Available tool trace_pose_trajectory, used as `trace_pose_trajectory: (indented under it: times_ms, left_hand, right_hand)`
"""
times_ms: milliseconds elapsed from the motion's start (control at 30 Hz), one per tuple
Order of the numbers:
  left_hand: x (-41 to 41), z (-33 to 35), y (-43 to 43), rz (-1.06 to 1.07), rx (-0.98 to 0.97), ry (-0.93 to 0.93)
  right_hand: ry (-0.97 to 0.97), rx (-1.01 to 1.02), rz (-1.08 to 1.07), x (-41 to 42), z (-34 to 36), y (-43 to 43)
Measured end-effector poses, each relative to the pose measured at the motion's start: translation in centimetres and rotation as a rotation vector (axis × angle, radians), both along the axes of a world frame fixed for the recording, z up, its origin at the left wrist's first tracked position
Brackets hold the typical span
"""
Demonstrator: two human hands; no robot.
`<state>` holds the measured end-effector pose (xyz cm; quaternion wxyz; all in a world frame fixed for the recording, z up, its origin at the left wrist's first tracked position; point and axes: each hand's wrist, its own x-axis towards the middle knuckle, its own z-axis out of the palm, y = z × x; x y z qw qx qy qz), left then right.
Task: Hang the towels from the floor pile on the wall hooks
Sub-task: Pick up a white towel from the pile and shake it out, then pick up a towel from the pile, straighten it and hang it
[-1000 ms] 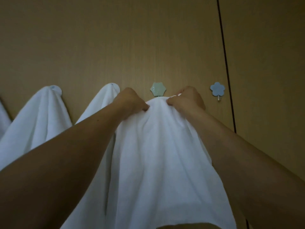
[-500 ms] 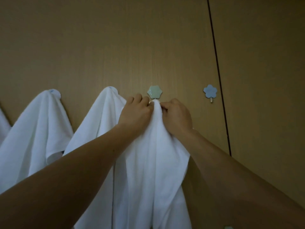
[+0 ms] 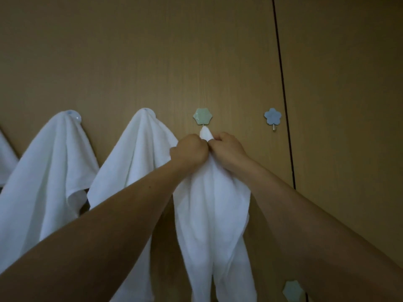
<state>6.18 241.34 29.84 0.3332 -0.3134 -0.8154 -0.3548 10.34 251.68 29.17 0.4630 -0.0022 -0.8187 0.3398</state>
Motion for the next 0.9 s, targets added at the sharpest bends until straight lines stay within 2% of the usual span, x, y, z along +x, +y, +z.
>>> trace_pose_trajectory:
  times_ms: [67, 133, 267, 433, 533, 733, 900]
  left_hand:
    - [0.6, -1.5, 0.7, 0.05, 0.151, 0.028]
    - [1.1, -2.8, 1.1, -0.001, 0.286, -0.006]
    - [1.3, -3.6, 1.0, -0.341, 0.523, -0.318]
    - [0.5, -7.4, 0.4, -0.536, 0.629, -0.432]
    - [0.6, -10.3, -0.2, -0.578, 0.714, -0.475]
    - [1.0, -16.9, -0.8, -0.645, 0.73, -0.71]
    - [1.7, -24.2, -1.6, -0.663, 0.711, -0.725]
  right_hand:
    - [-0.087, -0.095, 0.044, 0.3, -0.5, -0.2]
    - [-0.158, -0.209, 0.126, 0.0, -1.6, -0.4]
    - [-0.092, -0.377, 0.214, -0.1, -3.8, -0.3]
    - [-0.067, -0.411, 0.243, 0.9, -6.6, 0.4]
    - [-0.043, -0.483, 0.284, 1.4, -9.3, -0.1]
    - [0.039, -0.539, 0.134, 2.6, -15.0, -0.8]
    - [-0.106, -0.49, 0.064, 4.2, -23.0, -1.2]
